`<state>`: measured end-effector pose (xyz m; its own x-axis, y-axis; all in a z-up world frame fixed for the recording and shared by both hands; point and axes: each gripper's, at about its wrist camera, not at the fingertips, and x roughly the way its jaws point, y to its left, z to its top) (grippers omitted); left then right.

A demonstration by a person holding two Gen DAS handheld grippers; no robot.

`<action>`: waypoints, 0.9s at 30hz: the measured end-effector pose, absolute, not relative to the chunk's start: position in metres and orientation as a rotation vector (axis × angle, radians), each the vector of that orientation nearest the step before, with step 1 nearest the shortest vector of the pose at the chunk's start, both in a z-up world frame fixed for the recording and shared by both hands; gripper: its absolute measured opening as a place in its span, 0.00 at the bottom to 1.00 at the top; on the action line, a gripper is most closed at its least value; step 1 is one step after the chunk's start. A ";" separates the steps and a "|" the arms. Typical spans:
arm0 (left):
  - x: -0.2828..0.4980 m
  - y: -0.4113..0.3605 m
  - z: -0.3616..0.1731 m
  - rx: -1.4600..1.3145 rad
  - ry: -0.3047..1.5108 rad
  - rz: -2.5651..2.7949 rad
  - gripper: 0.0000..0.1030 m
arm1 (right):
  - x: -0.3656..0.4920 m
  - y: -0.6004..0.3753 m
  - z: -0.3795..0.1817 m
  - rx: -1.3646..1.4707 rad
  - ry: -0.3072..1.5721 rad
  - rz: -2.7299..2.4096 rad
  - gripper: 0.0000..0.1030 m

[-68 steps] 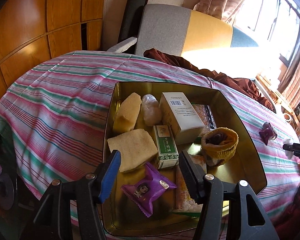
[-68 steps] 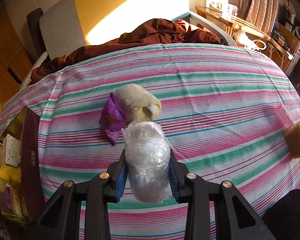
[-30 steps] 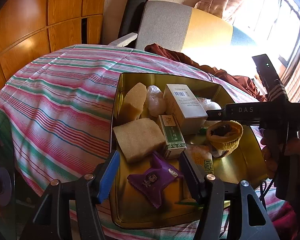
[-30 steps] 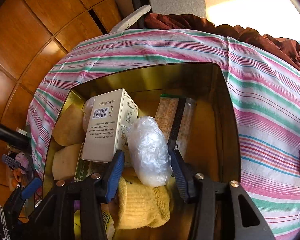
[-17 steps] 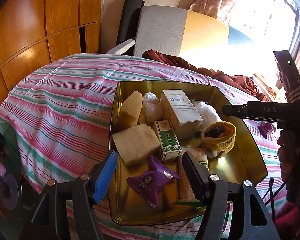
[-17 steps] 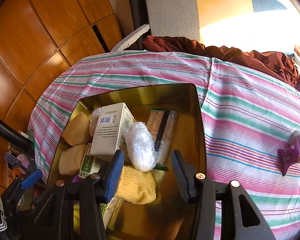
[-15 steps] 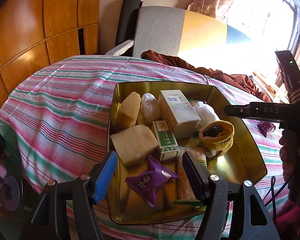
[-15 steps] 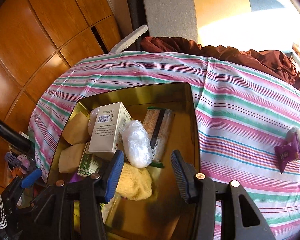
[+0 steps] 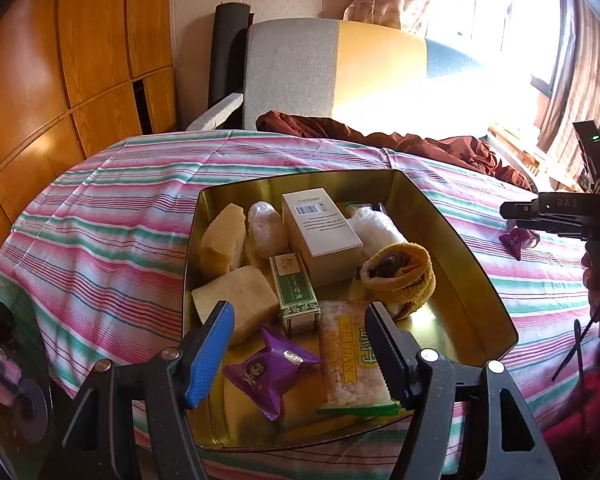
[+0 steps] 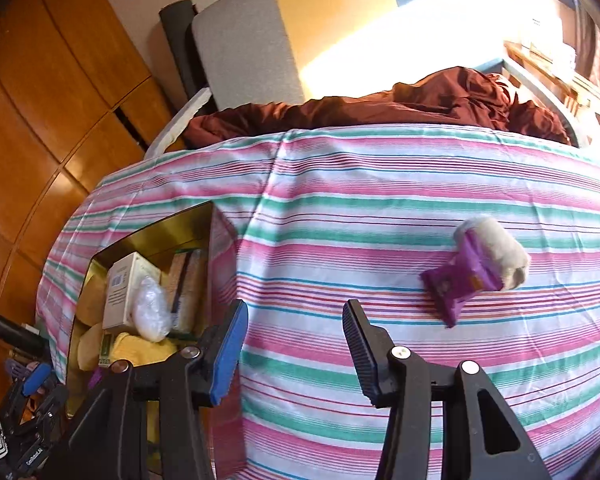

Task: Organize objects
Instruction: 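Grasp the cream knit sock on the sheet with the right tool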

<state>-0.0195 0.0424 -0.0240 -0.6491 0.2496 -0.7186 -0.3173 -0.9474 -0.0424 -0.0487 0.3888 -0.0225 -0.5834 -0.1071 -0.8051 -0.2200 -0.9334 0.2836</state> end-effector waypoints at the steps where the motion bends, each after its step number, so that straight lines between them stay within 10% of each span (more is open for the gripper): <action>1: -0.019 0.046 -0.023 -1.107 0.133 2.591 0.66 | -0.046 0.401 -0.023 -1.390 0.566 2.660 0.48; 27: -0.021 0.131 -0.019 -1.065 0.292 2.421 0.67 | -0.066 0.568 -0.093 -1.345 0.962 2.349 0.60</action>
